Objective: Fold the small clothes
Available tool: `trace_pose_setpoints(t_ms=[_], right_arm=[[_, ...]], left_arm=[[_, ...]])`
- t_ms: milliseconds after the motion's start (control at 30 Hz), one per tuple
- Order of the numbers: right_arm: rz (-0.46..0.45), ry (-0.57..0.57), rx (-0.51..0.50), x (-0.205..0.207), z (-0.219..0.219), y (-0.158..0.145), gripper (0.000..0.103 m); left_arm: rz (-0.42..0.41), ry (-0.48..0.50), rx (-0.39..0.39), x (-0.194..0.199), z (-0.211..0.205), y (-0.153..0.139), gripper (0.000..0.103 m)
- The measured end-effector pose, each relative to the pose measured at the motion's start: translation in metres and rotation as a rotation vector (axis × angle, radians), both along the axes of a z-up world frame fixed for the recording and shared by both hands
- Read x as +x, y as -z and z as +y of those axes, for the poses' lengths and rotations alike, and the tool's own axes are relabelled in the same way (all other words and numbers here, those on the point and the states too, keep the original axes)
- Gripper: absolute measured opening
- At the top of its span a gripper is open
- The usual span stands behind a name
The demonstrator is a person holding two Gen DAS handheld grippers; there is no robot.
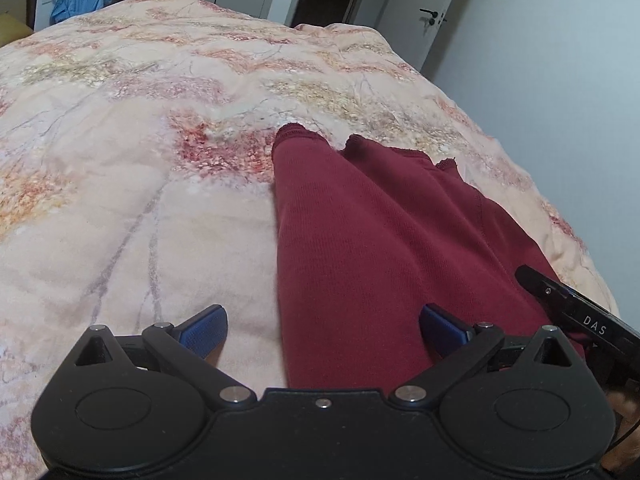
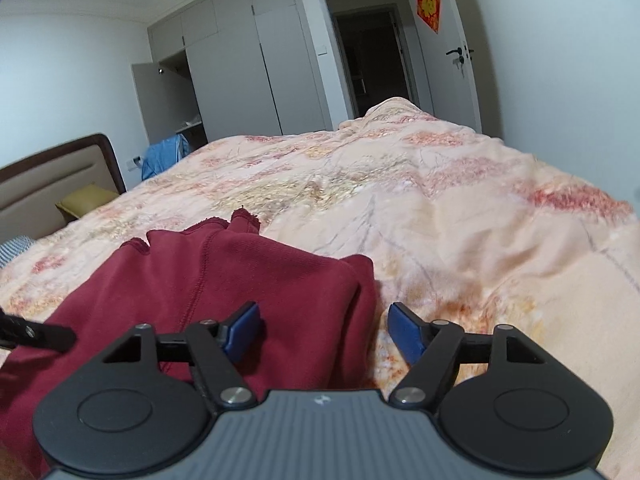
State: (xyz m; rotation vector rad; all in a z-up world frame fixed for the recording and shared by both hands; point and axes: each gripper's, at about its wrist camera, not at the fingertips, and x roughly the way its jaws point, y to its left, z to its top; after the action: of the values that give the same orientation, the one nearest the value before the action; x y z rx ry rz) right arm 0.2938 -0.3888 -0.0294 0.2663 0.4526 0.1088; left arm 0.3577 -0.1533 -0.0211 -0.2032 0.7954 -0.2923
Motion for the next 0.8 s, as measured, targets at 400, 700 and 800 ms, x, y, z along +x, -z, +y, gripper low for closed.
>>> trace_pose_setpoints(t_ms=[400,700,800], right_arm=[[-0.016,-0.034,0.048,-0.003,-0.002,0.007,0.087],[-0.022,-0.054,0.059,-0.002,-0.001,0.009,0.076],[-0.025,-0.069,0.060,-0.002,0.000,0.009,0.069]], left_arm=[[0.001,0.086,0.032,0.014,0.001,0.000,0.103],[0.015,0.117,0.035,0.022,-0.001,0.001,0.103],[0.024,0.115,0.031,0.024,-0.002,0.002,0.103]])
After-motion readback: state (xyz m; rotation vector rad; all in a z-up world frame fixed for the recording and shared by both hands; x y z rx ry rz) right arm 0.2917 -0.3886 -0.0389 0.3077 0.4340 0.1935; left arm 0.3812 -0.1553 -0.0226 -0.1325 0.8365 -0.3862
